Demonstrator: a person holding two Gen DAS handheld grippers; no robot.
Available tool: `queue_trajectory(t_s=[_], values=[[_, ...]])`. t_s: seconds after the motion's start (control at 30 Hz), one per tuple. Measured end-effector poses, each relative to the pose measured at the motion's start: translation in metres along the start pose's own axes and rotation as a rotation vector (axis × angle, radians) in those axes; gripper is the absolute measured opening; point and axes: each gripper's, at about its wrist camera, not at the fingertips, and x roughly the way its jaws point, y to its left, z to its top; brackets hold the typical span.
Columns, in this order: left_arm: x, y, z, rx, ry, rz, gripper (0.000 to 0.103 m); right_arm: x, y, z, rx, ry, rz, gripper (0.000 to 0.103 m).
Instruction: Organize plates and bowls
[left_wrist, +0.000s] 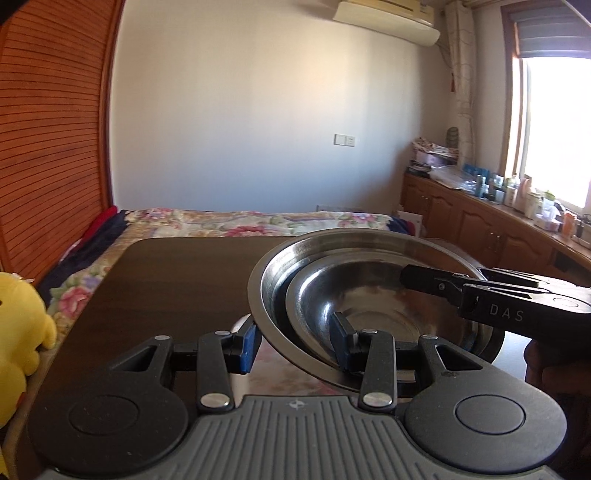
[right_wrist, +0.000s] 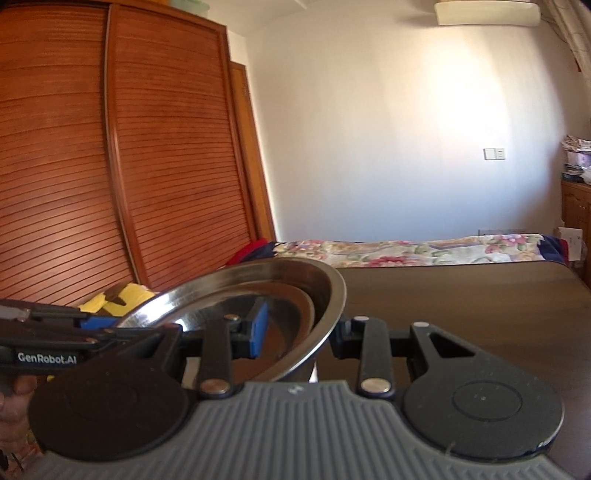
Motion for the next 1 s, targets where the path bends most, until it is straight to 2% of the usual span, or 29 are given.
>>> queue_trajectory(t_s=[0.27, 0.7, 1.0], values=[[0.002, 0.012, -0.003, -0.017, 0.020, 0.010, 0.043, 0.010, 0.011, -0.002, 0.005, 0.033, 0.013, 0.036], [0.008, 0.026, -0.015, -0.035, 0.057, -0.013, 0.043, 0.018, 0.023, -0.014, -0.008, 0.079, -0.013, 0.036], [0.007, 0.026, -0.015, -0.027, 0.045, -0.035, 0.043, 0.015, 0.023, -0.021, -0.013, 0.091, -0.029, 0.037]])
